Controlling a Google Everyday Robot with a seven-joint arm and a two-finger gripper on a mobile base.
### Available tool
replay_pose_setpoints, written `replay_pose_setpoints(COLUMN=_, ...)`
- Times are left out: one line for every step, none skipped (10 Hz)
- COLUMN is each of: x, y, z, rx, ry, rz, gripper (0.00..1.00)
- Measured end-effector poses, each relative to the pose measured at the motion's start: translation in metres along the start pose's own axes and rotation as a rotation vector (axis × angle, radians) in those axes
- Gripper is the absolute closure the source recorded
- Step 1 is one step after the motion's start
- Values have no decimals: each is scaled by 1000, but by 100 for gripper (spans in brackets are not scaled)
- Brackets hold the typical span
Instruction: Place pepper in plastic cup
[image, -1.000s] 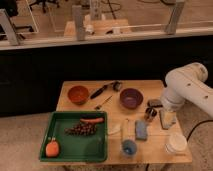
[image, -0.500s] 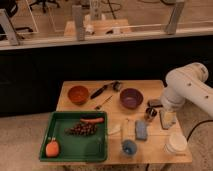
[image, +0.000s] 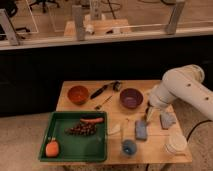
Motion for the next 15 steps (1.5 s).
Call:
replay_pose_setpoints(x=-27, y=1, z=3, rx=5, ry=-15, rz=-39, gripper=20)
replay_pose_setpoints(x=-49, y=5, z=7, rx=0, ry=-29, rz=-64, gripper=20)
replay_pose_setpoints(x=-57, y=8, z=9, rx=-1, ry=-33, rz=-74, gripper=20)
replay_pose_setpoints(x=-58, y=7, z=10, rx=0, ry=-30, rz=-77, gripper=20)
replay_pose_setpoints(x=-57, y=8, z=9, rx=0, ry=-30, rz=-75, gripper=20)
replay_pose_setpoints(x=-58, y=8, z=9, rx=0, ry=-31, rz=-76, gripper=20)
replay_pose_setpoints(x=-59, y=7, z=10, rx=-1, ry=-32, rz=-78, gripper=20)
replay_pose_setpoints(x=-59, y=7, z=10, rx=0, ry=-33, rz=-78, gripper=20)
replay_pose_setpoints(x=-65, y=5, z=9, rx=17, ry=-47, rz=-82, gripper=20)
replay_pose_setpoints(x=-72, y=3, z=10, rx=30, ry=-63, rz=-88, gripper=20)
replay_pose_setpoints(x=-86, y=2, z=14, rx=40, ry=-85, rz=-102, gripper=20)
replay_pose_setpoints(x=-103, y=2, z=20, rx=36, ry=-113, rz=-113, gripper=20)
replay_pose_setpoints(x=-123, y=2, z=30, rx=21, ry=-152, rz=-123, gripper=20)
replay_pose_setpoints(x=-140, y=1, z=41, rx=5, ry=-171, rz=-132, gripper=20)
replay_pose_setpoints(x=-156, y=0, z=55, rx=-17, ry=-171, rz=-146, gripper=20)
